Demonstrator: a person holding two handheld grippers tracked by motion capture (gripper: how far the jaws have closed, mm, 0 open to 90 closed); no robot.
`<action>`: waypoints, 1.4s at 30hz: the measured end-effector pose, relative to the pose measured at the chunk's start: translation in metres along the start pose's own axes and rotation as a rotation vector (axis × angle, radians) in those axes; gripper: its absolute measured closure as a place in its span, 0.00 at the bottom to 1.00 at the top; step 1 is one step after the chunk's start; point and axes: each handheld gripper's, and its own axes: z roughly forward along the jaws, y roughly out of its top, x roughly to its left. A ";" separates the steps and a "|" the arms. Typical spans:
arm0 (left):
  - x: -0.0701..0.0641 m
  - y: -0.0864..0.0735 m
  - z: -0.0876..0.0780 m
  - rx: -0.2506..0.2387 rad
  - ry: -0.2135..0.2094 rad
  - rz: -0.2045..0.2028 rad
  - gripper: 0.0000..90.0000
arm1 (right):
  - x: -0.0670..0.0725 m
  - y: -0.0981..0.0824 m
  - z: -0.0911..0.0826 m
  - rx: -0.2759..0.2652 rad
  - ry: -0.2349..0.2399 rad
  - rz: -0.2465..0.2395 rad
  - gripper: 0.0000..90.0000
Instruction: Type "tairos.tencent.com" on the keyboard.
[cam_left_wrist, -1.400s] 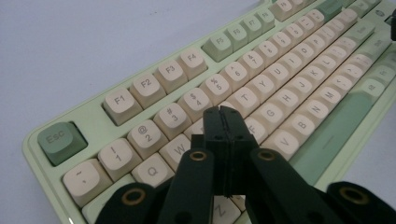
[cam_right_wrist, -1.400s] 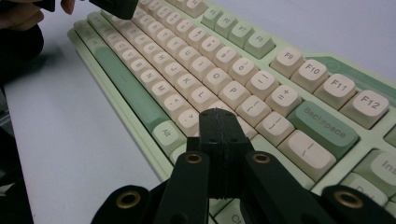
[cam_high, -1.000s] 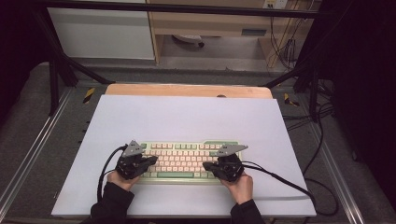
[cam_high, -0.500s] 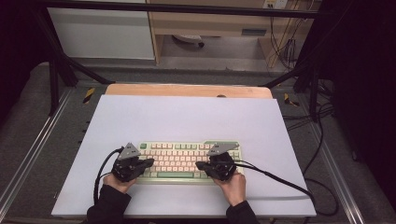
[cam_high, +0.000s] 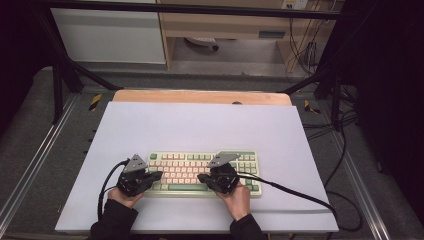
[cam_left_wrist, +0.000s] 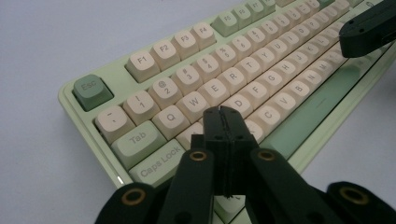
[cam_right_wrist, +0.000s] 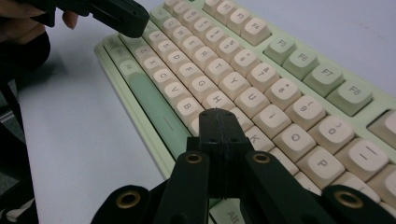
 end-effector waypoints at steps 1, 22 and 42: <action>0.000 0.000 0.000 0.001 0.000 0.000 0.99 | 0.001 0.001 0.002 0.003 0.002 -0.002 1.00; 0.001 0.000 0.001 0.003 -0.003 0.000 1.00 | 0.003 0.003 0.022 0.030 0.018 -0.007 1.00; 0.000 0.000 0.000 -0.002 -0.005 0.001 0.99 | 0.003 0.008 0.008 0.022 0.000 -0.026 1.00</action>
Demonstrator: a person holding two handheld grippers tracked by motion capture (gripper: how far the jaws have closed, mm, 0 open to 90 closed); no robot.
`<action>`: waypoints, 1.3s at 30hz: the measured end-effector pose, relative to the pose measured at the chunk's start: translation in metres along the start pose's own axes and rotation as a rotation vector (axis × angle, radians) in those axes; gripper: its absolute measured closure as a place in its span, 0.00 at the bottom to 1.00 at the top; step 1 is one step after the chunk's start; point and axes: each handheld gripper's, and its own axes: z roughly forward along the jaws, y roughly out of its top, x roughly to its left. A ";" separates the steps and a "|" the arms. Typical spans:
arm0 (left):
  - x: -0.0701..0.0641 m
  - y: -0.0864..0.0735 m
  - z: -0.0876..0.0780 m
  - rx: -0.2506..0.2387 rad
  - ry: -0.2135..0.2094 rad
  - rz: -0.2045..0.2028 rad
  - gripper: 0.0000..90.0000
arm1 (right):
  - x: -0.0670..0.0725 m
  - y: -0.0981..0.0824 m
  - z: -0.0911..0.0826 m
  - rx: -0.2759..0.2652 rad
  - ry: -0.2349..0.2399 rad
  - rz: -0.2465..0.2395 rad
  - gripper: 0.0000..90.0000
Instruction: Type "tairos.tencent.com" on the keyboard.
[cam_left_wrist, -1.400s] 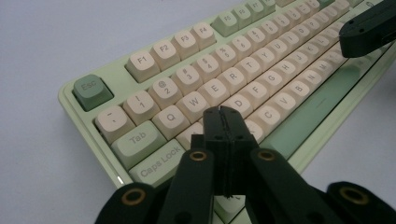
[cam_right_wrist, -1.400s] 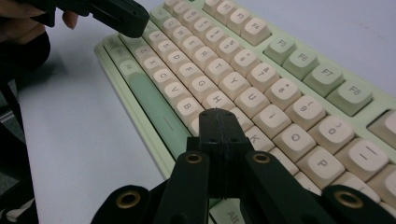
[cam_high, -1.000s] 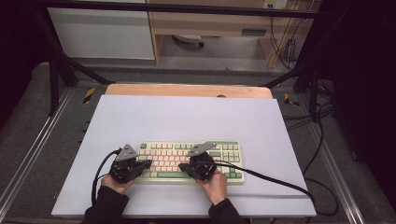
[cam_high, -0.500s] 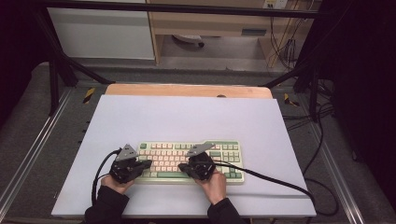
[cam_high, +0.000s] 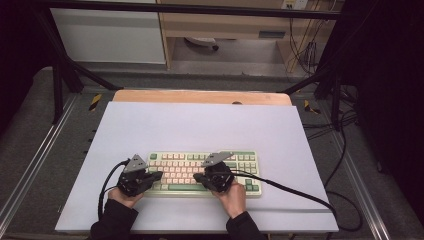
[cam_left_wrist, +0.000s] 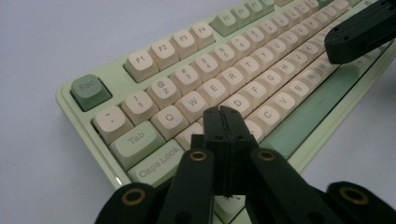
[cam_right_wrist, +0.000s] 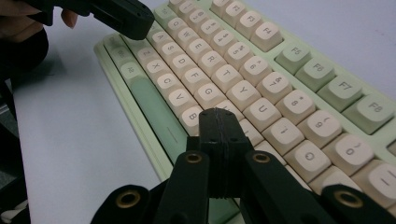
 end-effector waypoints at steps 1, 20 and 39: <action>0.000 0.000 0.000 0.001 0.000 0.001 0.99 | 0.000 0.000 -0.002 0.003 -0.002 -0.006 1.00; -0.002 0.002 0.000 0.001 -0.006 0.003 0.99 | -0.017 -0.016 -0.028 -0.016 -0.025 0.034 1.00; -0.012 0.016 0.007 0.002 -0.013 0.023 0.99 | -0.031 -0.036 -0.050 -0.024 -0.043 0.057 1.00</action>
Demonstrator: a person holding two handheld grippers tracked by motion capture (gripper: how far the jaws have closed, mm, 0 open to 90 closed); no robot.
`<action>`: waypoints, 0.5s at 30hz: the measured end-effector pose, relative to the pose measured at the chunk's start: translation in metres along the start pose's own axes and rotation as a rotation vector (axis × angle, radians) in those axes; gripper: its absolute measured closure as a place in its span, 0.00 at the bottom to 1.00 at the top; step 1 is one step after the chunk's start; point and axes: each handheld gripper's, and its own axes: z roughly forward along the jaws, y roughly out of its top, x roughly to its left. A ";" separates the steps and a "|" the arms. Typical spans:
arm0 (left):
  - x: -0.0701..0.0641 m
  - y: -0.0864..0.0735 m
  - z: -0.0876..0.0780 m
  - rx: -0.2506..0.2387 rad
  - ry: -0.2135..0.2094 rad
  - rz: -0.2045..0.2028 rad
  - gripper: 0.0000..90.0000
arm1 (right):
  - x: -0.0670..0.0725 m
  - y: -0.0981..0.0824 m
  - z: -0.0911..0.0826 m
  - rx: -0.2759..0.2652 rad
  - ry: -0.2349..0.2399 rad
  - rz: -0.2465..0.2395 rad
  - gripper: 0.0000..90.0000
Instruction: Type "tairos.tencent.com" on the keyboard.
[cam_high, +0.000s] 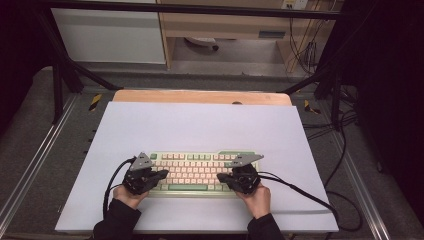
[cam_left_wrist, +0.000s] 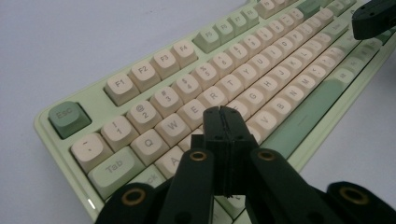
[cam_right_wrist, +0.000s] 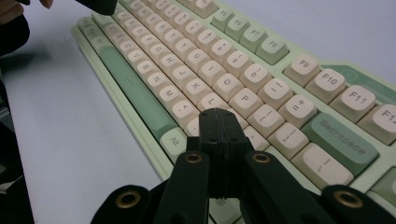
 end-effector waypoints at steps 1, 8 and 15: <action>-0.001 0.001 0.001 0.001 0.000 0.001 1.00 | 0.000 -0.001 -0.001 -0.002 -0.001 0.003 1.00; -0.006 0.011 0.009 0.005 0.001 0.013 1.00 | -0.004 -0.006 -0.006 -0.004 -0.006 0.009 1.00; -0.012 0.020 0.022 0.014 -0.008 0.022 0.99 | -0.005 -0.010 -0.008 -0.004 -0.012 0.016 1.00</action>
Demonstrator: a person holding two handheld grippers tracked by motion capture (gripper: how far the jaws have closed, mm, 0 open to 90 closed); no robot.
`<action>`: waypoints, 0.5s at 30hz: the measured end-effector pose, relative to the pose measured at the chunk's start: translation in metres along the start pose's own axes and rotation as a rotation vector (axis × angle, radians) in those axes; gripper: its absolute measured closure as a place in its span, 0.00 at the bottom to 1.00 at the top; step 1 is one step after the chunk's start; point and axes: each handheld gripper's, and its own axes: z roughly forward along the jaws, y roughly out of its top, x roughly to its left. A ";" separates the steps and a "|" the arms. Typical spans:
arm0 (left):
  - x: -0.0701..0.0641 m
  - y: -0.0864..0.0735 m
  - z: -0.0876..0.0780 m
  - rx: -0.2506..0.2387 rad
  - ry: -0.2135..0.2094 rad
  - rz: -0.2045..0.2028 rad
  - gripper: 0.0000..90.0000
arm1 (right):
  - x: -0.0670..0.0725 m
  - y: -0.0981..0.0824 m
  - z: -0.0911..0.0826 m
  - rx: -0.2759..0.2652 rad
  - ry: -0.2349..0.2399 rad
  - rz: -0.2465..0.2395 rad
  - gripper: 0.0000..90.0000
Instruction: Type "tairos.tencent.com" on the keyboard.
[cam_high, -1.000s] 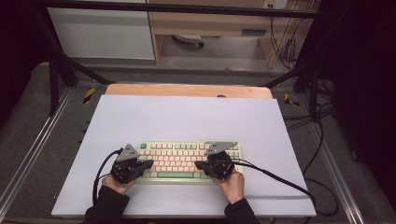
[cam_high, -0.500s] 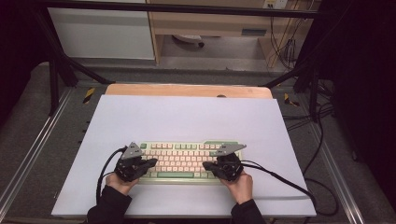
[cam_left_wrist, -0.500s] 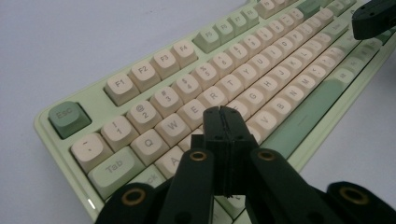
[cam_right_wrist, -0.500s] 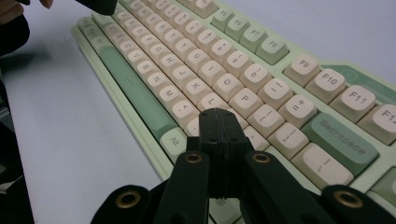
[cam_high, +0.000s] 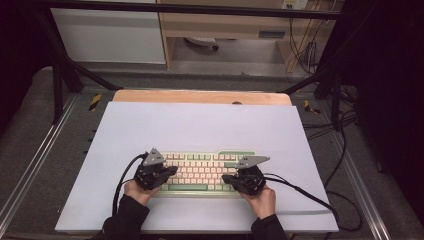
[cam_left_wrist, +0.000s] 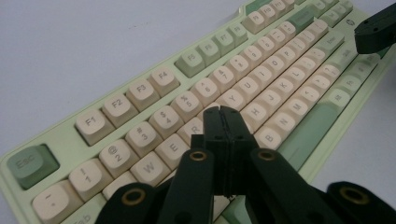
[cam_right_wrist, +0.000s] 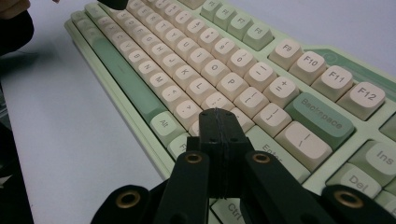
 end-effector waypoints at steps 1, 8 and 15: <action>-0.001 0.001 0.002 0.003 0.000 0.004 0.99 | 0.000 0.000 0.000 0.001 0.001 -0.002 1.00; -0.003 0.006 0.013 0.011 0.006 -0.003 0.99 | -0.001 -0.003 -0.002 -0.001 -0.003 -0.001 1.00; -0.003 0.007 0.023 0.023 0.013 -0.012 0.99 | -0.002 -0.004 -0.003 0.003 -0.003 0.008 1.00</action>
